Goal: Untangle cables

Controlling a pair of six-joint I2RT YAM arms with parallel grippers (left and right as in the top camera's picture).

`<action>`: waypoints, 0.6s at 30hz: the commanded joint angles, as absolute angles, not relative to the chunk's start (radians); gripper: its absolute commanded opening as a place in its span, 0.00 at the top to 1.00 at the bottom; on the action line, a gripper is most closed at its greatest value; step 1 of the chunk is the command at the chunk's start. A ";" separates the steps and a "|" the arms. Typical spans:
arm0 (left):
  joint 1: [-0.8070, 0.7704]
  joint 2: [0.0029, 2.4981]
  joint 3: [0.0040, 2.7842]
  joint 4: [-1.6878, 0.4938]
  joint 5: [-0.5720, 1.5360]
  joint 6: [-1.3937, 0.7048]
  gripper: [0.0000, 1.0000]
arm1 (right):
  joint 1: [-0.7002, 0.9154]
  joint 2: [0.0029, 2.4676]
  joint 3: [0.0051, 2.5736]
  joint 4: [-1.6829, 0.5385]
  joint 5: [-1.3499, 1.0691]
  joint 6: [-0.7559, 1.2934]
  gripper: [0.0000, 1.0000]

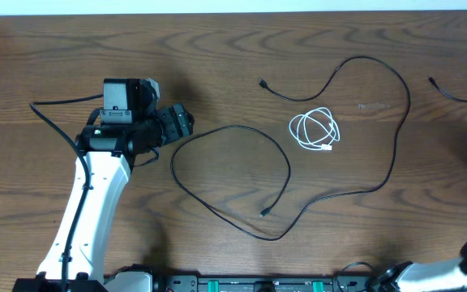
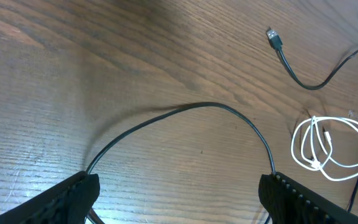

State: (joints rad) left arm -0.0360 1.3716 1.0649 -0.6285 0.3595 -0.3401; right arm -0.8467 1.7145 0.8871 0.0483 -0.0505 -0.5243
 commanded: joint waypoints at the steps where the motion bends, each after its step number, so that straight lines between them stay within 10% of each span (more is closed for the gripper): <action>1: -0.036 1.367 1.084 -0.632 0.346 -0.335 0.13 | -0.843 1.545 0.889 0.019 -0.075 -0.483 0.01; 18: -0.036 1.367 1.084 -0.632 0.346 -0.335 0.13 | -0.843 1.304 0.888 -0.087 -0.637 -0.176 0.01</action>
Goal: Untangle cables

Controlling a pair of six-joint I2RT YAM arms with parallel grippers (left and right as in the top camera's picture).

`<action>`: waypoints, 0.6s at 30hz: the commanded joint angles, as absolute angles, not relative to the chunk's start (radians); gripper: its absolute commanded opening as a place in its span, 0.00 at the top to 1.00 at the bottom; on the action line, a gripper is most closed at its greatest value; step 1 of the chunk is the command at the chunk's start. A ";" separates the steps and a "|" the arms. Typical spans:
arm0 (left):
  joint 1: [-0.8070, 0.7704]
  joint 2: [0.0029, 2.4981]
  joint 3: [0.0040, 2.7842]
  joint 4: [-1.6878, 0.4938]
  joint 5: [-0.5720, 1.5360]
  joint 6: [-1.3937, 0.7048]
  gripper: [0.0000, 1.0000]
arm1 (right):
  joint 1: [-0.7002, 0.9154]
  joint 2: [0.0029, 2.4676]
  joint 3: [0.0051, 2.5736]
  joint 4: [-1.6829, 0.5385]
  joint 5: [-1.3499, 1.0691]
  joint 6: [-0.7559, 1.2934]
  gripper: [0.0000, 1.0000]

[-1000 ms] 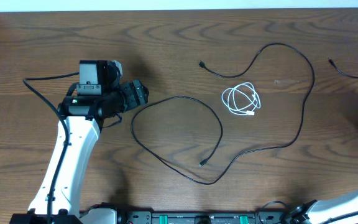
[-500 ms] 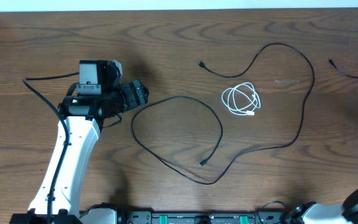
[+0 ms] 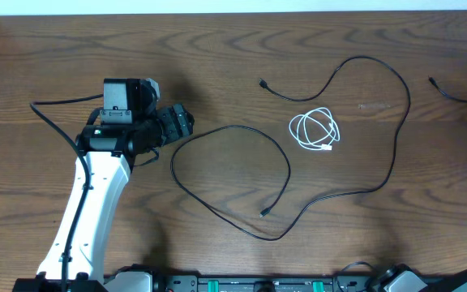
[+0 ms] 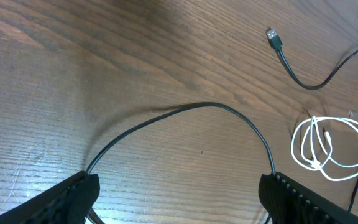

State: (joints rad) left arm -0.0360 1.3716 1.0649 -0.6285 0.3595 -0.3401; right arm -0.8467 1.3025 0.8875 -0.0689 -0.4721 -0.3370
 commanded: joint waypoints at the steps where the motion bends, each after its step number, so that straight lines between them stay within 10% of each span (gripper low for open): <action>1: -0.036 1.367 1.084 -0.632 0.346 -0.335 0.13 | -0.843 1.307 0.888 -0.097 -0.667 -0.122 0.01; 18: -0.036 1.367 1.084 -0.632 0.346 -0.335 0.13 | -0.642 1.676 0.888 0.228 -0.482 0.279 0.01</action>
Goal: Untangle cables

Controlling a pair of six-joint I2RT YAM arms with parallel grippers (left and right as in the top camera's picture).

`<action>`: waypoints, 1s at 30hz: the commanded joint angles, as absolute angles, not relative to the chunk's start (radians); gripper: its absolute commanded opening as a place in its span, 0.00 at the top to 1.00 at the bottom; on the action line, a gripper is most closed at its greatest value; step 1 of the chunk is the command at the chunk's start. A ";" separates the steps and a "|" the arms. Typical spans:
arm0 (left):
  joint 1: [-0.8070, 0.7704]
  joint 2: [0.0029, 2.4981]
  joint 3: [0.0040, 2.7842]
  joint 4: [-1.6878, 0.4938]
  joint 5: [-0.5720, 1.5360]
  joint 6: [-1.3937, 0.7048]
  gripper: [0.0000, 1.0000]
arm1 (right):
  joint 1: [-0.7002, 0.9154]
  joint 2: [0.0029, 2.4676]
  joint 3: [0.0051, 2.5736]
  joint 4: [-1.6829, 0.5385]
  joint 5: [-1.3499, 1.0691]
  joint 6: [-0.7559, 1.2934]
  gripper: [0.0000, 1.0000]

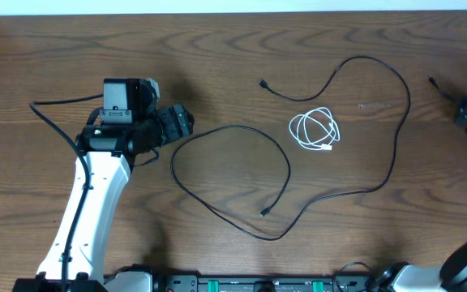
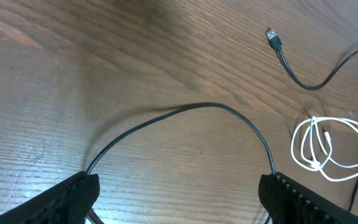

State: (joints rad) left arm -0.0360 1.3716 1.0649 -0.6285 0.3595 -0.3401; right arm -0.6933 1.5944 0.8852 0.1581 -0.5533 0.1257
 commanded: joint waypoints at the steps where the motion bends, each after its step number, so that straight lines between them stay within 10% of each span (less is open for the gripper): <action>1: -0.036 1.367 1.084 -0.632 0.346 -0.335 0.13 | -0.625 1.709 0.888 0.275 -0.460 0.302 0.01; 18: -0.036 1.367 1.084 -0.632 0.346 -0.335 0.13 | -0.484 2.128 1.024 0.699 -0.170 0.639 0.01; 30: -0.036 1.367 1.084 -0.632 0.346 -0.335 0.13 | -0.437 2.142 1.520 0.022 -0.147 0.402 0.01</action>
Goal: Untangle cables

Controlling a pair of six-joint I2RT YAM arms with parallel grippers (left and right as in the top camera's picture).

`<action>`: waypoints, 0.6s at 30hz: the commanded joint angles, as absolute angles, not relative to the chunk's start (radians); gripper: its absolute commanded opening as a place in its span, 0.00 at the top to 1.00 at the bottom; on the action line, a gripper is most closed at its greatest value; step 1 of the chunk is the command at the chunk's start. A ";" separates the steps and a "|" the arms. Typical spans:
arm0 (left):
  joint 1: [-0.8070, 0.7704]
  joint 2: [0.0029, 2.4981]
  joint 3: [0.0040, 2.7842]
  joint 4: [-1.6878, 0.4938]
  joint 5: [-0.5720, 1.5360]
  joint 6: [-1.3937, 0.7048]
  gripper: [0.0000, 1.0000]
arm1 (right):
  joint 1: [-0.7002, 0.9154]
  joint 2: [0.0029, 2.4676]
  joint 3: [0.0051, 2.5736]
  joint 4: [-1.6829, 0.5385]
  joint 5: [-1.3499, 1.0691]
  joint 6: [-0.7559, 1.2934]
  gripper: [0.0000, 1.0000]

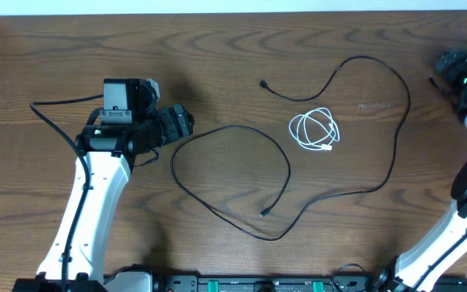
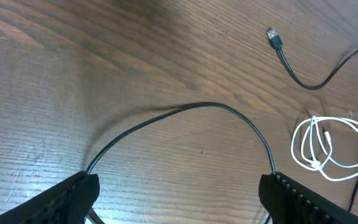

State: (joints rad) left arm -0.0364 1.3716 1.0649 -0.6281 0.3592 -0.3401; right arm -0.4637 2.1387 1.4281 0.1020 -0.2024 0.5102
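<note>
A long black cable (image 1: 396, 146) runs from a plug (image 1: 262, 83) in a wide arc to the right. It then curls into a loop (image 1: 286, 166) mid-table, ending at a plug (image 1: 263, 212). A small white coiled cable (image 1: 314, 130) lies inside the arc, apart from the black one. My left gripper (image 1: 183, 122) hovers open at the loop's left side. In the left wrist view the black loop (image 2: 204, 106) and the white coil (image 2: 331, 149) lie ahead of the open gripper (image 2: 179, 205). My right gripper (image 1: 452, 65) is at the far right edge, its jaws unclear.
The left arm's white link (image 1: 87, 211) slants up from the front left, and its own black lead (image 1: 55, 122) trails to the left. The right arm rises along the right edge. A faint pale mark (image 1: 373, 105) shows on the wood table (image 1: 217, 49).
My right gripper has moved from about mid-height at the right edge to farther back and slightly left. The left arm and both cables lie as before.
My left gripper stayed open beside the black loop at every moment. The right arm was barely in view low at the right edge, then almost out of view, then beside the far-right cable end, and now farther back. No cable has shifted.
</note>
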 commanded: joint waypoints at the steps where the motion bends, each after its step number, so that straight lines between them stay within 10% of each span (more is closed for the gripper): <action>1: -0.036 1.367 1.084 -0.632 0.346 -0.335 0.13 | -0.433 2.142 1.552 -0.029 -0.114 0.385 0.01; 18: -0.036 1.367 1.084 -0.632 0.346 -0.335 0.13 | -0.453 2.161 1.609 -0.251 0.028 0.375 0.01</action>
